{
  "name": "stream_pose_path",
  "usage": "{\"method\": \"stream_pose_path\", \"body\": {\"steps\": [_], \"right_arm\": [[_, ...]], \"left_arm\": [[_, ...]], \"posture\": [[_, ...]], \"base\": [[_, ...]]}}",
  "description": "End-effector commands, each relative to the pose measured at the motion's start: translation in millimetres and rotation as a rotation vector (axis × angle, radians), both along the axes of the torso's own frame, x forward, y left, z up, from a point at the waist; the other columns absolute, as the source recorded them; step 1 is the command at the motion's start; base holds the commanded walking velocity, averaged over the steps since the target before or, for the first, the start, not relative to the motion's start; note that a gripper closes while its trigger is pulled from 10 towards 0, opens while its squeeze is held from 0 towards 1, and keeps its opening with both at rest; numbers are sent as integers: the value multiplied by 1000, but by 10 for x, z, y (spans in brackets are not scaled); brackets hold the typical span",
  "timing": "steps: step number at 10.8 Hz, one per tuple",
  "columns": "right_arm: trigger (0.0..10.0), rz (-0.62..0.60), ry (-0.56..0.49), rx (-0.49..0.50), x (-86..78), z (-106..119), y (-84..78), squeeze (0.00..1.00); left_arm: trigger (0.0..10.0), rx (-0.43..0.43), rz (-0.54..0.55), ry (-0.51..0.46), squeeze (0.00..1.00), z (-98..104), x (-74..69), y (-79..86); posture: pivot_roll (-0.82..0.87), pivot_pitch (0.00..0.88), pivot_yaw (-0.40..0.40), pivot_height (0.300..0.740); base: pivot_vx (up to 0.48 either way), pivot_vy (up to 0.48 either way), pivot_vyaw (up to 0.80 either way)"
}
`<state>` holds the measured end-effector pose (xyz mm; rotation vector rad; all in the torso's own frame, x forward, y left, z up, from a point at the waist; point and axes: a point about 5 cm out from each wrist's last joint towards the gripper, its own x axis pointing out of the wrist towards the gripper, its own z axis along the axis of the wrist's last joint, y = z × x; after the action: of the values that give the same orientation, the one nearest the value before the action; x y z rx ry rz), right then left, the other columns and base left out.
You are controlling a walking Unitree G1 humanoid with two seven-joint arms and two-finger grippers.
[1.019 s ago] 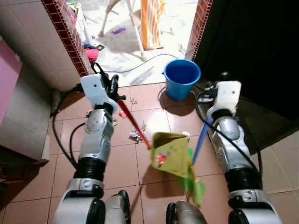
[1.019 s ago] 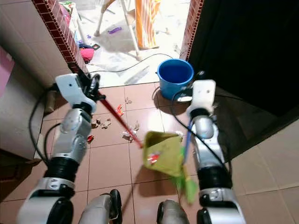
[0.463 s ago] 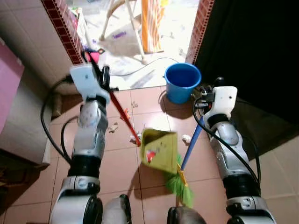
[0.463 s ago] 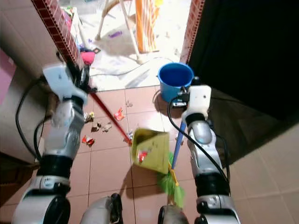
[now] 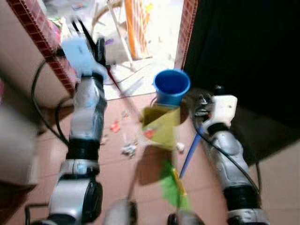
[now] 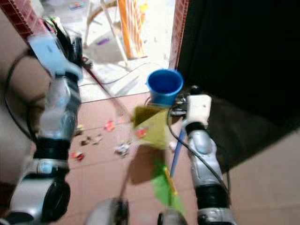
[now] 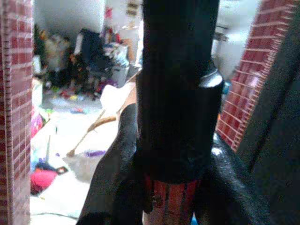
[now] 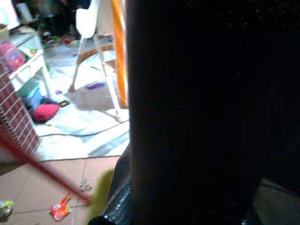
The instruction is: Sweep floor
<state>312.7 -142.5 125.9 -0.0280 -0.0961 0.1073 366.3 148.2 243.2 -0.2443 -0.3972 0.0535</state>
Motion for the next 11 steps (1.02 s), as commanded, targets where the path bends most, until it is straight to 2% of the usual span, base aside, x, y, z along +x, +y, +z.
{"method": "stream_pose_path", "body": {"steps": [1, 4, 7, 9, 11], "right_arm": [[10000, 16, -7, 6, -22, 17, 29, 0], [10000, 25, 5, -1, -33, -13, 40, 0], [10000, 28, 13, -7, -41, -28, 36, 0], [10000, 39, 18, -5, -37, -35, 58, 0], [10000, 41, 19, -9, -36, -33, 56, 0]], "left_arm": [[10000, 12, 21, -76, 0, 200, -24, 21], [10000, -31, 70, -125, 0, 419, -20, 46], [10000, -78, 134, -221, 0, 777, -45, 126], [10000, -57, 162, -224, 0, 786, -4, 124], [10000, -46, 155, -214, 0, 721, 2, 53]], "posture": [[-101, 110, 66, 740], [-100, 108, 66, 740], [-100, 111, 62, 740], [-102, 111, 60, 740], [-108, 112, 61, 740]], "base": [[412, 0, 0], [391, 276, 0], [348, 331, 0], [332, 347, 0], [424, 0, 0]]}}
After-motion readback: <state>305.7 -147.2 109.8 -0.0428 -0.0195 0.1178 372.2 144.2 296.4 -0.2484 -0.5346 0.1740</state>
